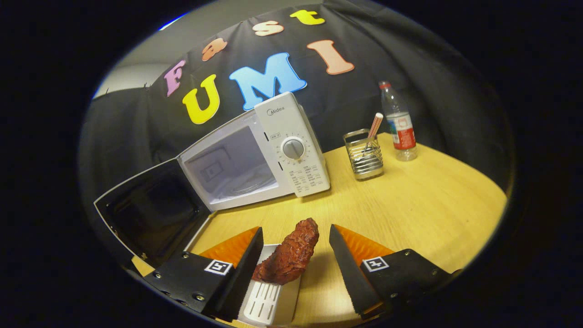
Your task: Open the microwave, put the food inside, and close the microwave door.
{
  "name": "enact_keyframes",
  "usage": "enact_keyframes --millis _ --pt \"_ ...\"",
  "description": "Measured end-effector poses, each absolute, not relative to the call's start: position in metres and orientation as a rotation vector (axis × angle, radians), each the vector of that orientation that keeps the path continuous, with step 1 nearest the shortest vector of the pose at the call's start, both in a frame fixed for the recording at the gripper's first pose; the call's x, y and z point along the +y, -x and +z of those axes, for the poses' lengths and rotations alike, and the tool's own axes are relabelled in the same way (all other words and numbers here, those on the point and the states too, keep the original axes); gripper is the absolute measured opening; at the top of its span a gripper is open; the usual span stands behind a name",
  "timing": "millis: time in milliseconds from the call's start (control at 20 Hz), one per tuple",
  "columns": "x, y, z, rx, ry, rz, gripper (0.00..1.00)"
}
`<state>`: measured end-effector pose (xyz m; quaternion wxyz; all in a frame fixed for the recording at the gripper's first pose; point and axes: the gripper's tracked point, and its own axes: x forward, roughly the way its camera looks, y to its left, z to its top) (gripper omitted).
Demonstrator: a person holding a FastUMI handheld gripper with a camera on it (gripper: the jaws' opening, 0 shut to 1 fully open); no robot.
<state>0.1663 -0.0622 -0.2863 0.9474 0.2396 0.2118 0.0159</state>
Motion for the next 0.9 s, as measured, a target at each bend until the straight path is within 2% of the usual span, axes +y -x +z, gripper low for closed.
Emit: enact_keyframes --millis 50,100,200,300,350,900 --pt "-0.055 -0.166 -0.287 0.434 -0.543 0.065 0.83" --pt "-0.055 -0.168 -0.288 0.432 -0.571 0.062 0.7" --pt "-0.056 -0.171 -0.29 0.416 -0.597 0.073 0.3" --pt "-0.043 -0.159 -0.271 0.397 -0.699 0.158 0.29" --pt "-0.04 -0.168 -0.273 0.397 -0.732 0.154 0.15" --pt "-0.02 -0.165 -0.227 0.354 -0.729 0.179 0.15"
